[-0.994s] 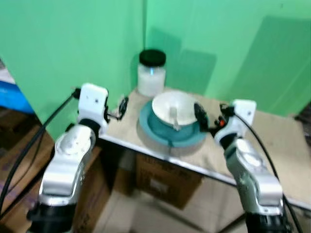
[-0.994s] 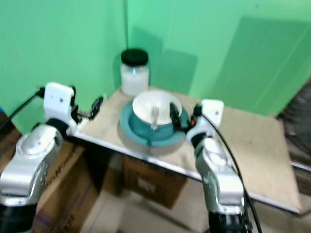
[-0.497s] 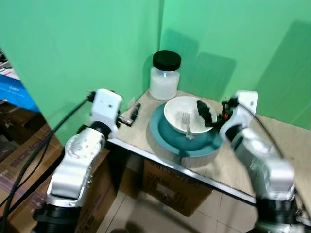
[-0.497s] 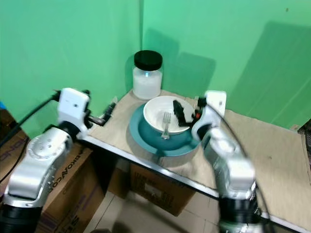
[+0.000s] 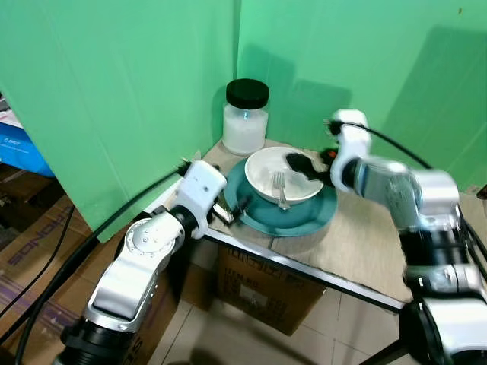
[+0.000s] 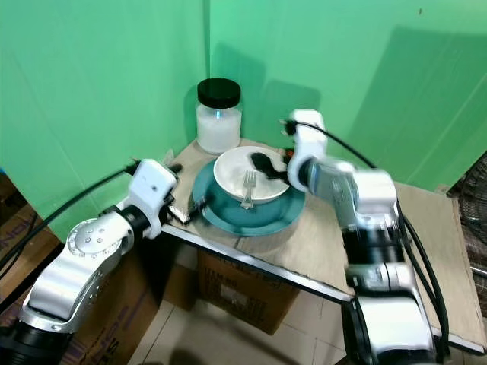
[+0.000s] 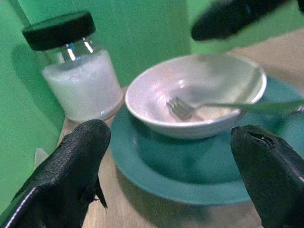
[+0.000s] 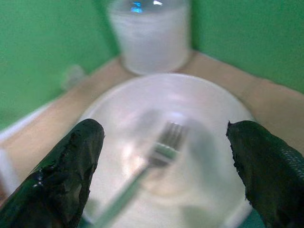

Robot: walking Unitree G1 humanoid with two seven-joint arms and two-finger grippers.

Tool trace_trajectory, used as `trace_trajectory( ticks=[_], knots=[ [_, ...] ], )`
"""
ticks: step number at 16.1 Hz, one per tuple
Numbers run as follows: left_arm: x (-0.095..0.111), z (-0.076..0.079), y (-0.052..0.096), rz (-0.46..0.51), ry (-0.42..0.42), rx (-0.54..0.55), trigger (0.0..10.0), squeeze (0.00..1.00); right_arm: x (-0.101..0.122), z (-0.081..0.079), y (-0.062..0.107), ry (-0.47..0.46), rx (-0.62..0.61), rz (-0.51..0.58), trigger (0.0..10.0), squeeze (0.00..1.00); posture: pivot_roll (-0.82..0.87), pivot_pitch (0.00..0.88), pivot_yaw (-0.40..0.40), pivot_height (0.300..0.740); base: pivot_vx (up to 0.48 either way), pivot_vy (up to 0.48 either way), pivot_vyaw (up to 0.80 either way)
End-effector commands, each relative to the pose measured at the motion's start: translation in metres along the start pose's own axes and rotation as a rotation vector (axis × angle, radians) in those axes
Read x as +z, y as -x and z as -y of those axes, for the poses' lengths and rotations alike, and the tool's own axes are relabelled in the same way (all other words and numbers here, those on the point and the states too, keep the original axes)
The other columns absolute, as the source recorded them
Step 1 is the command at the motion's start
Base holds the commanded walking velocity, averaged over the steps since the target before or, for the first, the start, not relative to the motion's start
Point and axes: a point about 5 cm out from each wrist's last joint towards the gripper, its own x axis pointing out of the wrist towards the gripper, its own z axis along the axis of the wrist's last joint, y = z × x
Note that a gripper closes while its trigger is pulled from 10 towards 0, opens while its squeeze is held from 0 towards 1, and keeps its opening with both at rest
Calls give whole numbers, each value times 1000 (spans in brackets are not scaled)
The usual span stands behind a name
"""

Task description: Setting the table

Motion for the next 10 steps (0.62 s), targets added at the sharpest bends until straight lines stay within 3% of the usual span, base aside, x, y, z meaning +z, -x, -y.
trace_trajectory(
  ticks=[1,4,7,8,9,10],
  knots=[
    [0,4,0,-29,-40,-66,10000,0,7,-7,-2,-9,58,-43,10000,0,-2,0,-48,740,0,0,0],
    [-1,7,3,-52,-50,-130,10000,0,6,-19,-6,51,85,-154,10000,0,-14,0,-40,740,0,0,0],
    [-1,10,5,-56,-51,-167,10000,0,-2,-19,-10,83,52,-269,10000,0,-25,0,-32,740,0,0,0],
    [-2,12,5,-59,-52,-185,10000,0,-5,-16,-13,85,21,-314,6627,0,-37,0,-25,740,0,0,0],
    [-1,13,4,-60,-52,-197,10000,0,-7,-14,-15,93,4,-344,4863,0,-42,0,-21,740,0,0,0],
    [-1,14,4,-61,-52,-201,10000,0,-8,-13,-16,98,-2,-356,4471,0,-45,0,-19,740,0,0,0]
  ],
)
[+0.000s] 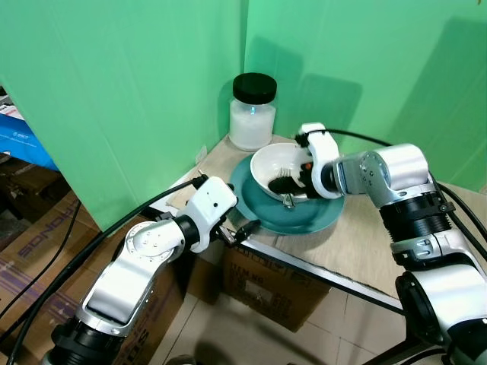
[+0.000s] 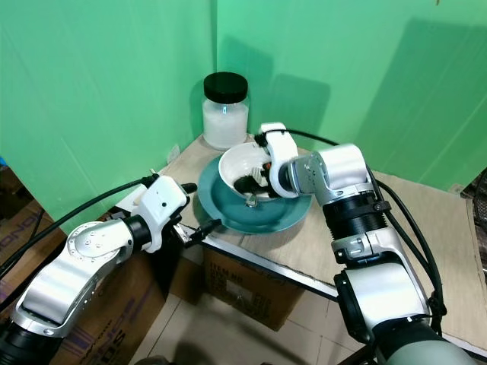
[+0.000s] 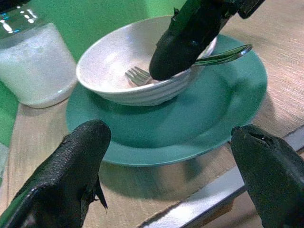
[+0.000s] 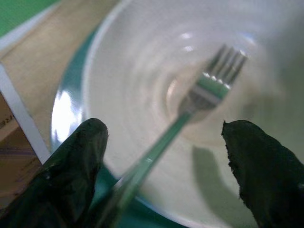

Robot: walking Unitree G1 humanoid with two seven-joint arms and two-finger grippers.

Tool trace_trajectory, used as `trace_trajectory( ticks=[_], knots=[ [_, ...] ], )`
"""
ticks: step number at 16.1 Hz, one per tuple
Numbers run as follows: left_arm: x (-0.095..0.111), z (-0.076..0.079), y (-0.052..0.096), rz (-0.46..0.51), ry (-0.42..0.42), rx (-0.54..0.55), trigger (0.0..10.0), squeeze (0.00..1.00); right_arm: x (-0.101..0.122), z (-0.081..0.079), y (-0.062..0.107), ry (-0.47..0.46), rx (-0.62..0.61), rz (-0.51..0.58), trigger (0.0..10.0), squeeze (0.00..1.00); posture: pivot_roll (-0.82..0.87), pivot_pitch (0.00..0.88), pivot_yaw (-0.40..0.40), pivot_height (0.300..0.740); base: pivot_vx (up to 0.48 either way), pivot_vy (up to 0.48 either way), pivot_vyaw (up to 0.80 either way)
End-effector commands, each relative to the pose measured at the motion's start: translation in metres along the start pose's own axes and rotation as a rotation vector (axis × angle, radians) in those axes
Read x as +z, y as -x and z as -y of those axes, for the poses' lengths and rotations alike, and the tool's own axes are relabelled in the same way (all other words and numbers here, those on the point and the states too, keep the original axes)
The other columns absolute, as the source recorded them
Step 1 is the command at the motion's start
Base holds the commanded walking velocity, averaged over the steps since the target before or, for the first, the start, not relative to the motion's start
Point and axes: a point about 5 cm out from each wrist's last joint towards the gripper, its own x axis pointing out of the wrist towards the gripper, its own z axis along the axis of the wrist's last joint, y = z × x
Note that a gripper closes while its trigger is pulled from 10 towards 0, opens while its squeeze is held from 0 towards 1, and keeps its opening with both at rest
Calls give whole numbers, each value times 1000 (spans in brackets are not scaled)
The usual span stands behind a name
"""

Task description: Setting the table

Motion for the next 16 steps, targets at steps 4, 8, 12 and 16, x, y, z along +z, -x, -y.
trace_trajectory(
  ticks=[4,8,12,16],
  knots=[
    [4,3,-2,10,-8,-25,10000,0,5,8,-4,-12,-67,-13,2784,0,-49,0,-24,740,0,0,0],
    [3,5,0,4,-2,-20,10000,0,1,13,-12,-49,-57,-35,0,0,-38,0,-36,740,0,0,0],
    [2,4,0,2,-3,-16,10000,0,-2,16,-17,-48,-63,-63,0,0,-35,0,-39,740,0,0,0],
    [2,4,1,0,-2,-8,10000,0,-2,18,-20,-63,-73,-62,0,0,-30,0,-44,740,0,0,0]
  ],
)
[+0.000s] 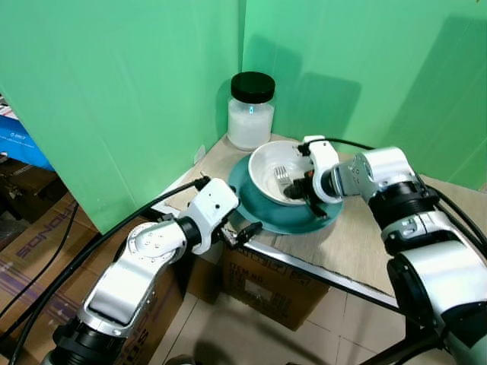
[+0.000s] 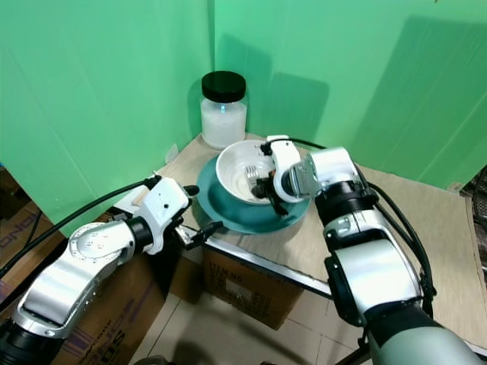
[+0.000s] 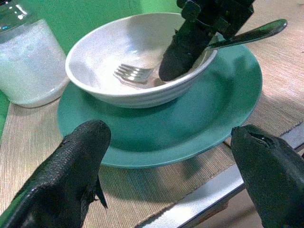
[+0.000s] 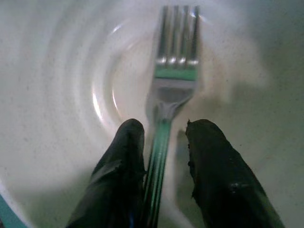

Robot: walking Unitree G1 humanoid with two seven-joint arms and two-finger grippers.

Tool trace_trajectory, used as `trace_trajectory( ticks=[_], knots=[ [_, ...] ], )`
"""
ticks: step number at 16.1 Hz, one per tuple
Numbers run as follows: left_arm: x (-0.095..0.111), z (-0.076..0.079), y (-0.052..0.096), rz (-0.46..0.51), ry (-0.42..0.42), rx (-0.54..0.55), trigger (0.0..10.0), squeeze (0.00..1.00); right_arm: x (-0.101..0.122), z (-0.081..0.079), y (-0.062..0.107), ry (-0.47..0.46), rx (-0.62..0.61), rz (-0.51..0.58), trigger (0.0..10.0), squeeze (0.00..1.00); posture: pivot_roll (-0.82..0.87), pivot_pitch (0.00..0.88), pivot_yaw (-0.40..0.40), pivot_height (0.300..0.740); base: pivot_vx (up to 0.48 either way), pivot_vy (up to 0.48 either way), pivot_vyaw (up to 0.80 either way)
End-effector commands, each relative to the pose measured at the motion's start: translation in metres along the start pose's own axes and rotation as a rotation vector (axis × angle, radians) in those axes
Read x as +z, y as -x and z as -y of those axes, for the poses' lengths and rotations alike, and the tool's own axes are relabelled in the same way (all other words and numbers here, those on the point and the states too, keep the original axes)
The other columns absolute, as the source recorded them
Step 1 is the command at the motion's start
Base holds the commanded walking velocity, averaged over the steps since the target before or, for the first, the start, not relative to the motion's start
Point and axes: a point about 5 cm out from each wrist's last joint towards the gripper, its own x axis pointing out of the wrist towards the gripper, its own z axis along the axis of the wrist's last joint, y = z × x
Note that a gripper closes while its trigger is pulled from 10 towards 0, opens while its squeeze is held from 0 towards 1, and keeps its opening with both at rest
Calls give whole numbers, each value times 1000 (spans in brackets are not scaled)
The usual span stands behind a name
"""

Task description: Setting the table

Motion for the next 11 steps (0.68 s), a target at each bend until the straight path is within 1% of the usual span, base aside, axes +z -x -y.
trace_trajectory(
  ticks=[1,7,11],
  knots=[
    [2,2,2,2,-7,0,10000,0,4,1,2,-5,-9,11,0,0,-30,0,-44,740,0,0,0],
    [1,1,2,0,-6,4,10000,0,4,2,-1,-10,-6,14,0,0,-26,0,-47,740,0,0,0],
    [1,-2,2,0,-15,14,10000,0,14,3,6,-39,10,71,0,0,-33,0,-30,740,0,0,0]
  ],
)
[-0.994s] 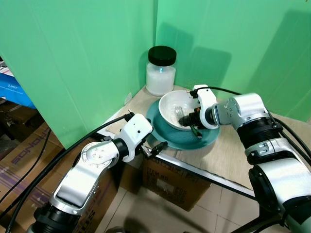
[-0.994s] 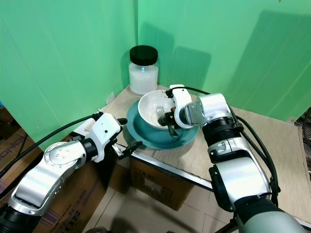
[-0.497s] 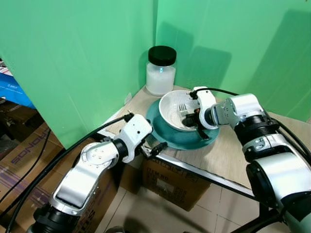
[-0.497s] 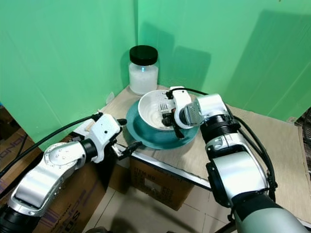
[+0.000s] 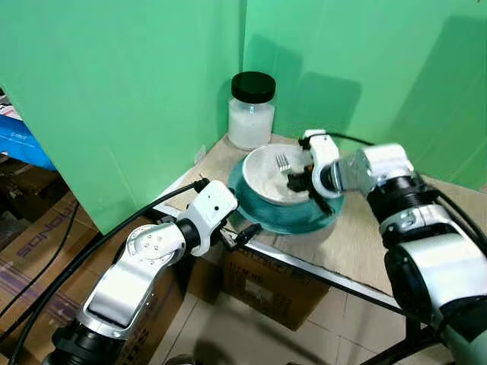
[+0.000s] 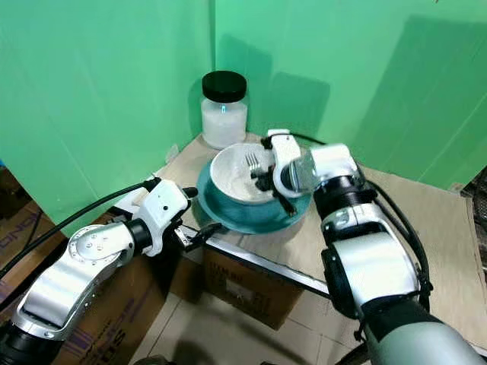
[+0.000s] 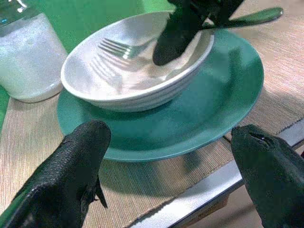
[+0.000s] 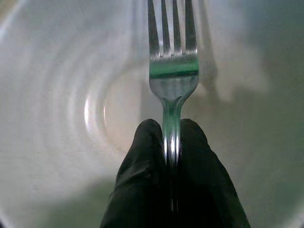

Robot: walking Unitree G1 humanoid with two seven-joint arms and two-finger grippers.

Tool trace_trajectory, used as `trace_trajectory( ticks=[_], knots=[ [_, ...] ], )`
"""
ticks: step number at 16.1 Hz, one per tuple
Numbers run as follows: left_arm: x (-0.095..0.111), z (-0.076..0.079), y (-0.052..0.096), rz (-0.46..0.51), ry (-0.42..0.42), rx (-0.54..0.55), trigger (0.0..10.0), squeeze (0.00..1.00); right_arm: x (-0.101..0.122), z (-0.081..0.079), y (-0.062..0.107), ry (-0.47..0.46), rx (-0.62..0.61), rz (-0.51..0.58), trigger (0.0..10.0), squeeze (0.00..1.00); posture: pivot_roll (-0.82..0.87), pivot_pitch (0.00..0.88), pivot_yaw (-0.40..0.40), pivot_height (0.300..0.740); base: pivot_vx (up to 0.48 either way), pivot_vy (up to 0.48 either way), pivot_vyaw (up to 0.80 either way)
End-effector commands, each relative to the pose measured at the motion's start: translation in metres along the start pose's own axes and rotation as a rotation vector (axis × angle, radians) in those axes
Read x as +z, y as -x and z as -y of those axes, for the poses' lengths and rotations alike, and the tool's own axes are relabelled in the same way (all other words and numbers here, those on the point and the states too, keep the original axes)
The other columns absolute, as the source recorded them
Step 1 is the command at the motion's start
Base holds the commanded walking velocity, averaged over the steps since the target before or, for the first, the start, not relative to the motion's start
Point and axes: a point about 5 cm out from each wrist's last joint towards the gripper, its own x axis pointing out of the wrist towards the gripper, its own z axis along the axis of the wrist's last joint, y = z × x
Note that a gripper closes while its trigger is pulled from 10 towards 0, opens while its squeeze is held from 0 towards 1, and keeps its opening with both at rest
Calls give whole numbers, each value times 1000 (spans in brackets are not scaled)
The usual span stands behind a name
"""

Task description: Setting the table

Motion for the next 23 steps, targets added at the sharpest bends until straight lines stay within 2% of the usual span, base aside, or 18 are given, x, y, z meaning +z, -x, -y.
trace_trajectory(
  ticks=[1,4,7,8,9,10,12,13,15,16,18,21,23],
  knots=[
    [4,-4,0,8,-21,12,10000,0,7,3,6,-14,-1,34,0,0,-37,0,-25,740,0,0,0],
    [6,-7,-2,11,-29,13,10000,0,15,5,12,-31,9,87,0,0,-47,0,-7,740,0,0,0],
    [11,-13,-5,34,-23,43,10000,0,33,8,40,-21,65,329,0,0,-40,0,-2,740,0,0,0],
    [12,-15,-6,39,-19,71,10000,0,32,7,52,33,73,439,0,0,-36,0,-1,740,0,0,0],
    [12,-17,-6,42,-14,92,10000,0,28,6,58,66,68,486,0,0,-33,0,-1,740,0,0,0],
    [15,-21,-7,61,2,148,10000,0,17,6,71,115,42,581,0,0,-31,0,6,740,0,0,0],
    [21,-26,-11,106,32,221,10000,0,-8,2,94,140,-5,733,0,0,-33,0,15,740,0,0,0],
    [24,-29,-13,122,34,238,10000,0,-20,-5,108,142,-21,827,10000,0,-43,0,32,740,0,0,0],
    [26,-31,-16,131,35,259,10000,0,-29,-8,115,118,-29,866,10000,0,-41,0,33,740,0,0,0],
    [28,-34,-15,142,37,303,10000,0,-43,-10,120,101,-77,915,10000,0,-14,0,22,740,0,0,0],
    [28,-41,-1,167,56,376,10000,0,-70,-9,113,48,-213,919,10000,0,37,0,-14,740,0,0,-384],
    [26,-40,13,187,86,434,10000,0,-79,-14,107,-10,-264,934,10000,0,68,0,-41,740,0,0,-785],
    [24,-39,16,187,91,457,10000,0,-82,-18,105,-38,-294,949,10000,0,70,0,-46,740,0,0,-788]
  ],
)
